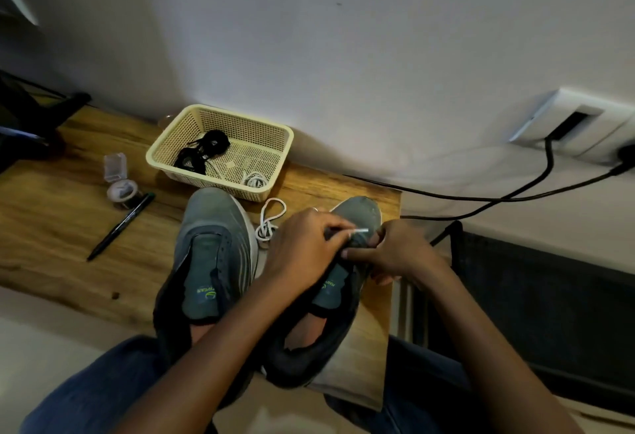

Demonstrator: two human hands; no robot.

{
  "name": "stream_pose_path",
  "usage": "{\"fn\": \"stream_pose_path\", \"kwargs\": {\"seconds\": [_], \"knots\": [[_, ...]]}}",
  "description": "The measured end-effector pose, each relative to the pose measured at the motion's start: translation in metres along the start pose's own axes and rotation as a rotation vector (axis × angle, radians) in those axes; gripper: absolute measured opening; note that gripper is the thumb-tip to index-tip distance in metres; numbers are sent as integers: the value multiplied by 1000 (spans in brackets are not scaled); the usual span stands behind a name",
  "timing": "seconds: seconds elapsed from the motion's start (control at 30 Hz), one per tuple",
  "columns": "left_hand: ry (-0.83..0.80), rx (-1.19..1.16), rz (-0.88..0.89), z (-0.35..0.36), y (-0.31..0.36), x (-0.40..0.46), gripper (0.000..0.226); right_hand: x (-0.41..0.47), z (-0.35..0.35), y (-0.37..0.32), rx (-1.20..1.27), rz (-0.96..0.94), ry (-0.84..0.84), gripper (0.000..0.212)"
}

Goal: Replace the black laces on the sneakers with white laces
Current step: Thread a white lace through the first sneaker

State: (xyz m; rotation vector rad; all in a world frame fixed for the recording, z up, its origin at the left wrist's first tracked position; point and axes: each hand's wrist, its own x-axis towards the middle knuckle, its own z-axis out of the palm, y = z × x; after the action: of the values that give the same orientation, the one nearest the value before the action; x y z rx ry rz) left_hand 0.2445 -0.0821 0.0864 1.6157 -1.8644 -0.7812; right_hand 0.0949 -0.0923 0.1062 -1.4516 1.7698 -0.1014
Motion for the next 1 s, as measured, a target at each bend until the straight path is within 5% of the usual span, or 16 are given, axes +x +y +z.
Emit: {"fn": "stream_pose_path", "kwargs": {"seconds": [0.23, 0.53, 1.0], "knots": [[50, 298, 66, 15, 1, -9, 23, -4, -2, 18, 463, 84, -5, 10], [91, 229, 36, 29, 4, -11, 14, 2, -1, 30, 741, 182, -23, 8], [6, 469, 111, 30, 10, -11, 19, 1, 3, 28, 580, 101, 86, 9]]}}
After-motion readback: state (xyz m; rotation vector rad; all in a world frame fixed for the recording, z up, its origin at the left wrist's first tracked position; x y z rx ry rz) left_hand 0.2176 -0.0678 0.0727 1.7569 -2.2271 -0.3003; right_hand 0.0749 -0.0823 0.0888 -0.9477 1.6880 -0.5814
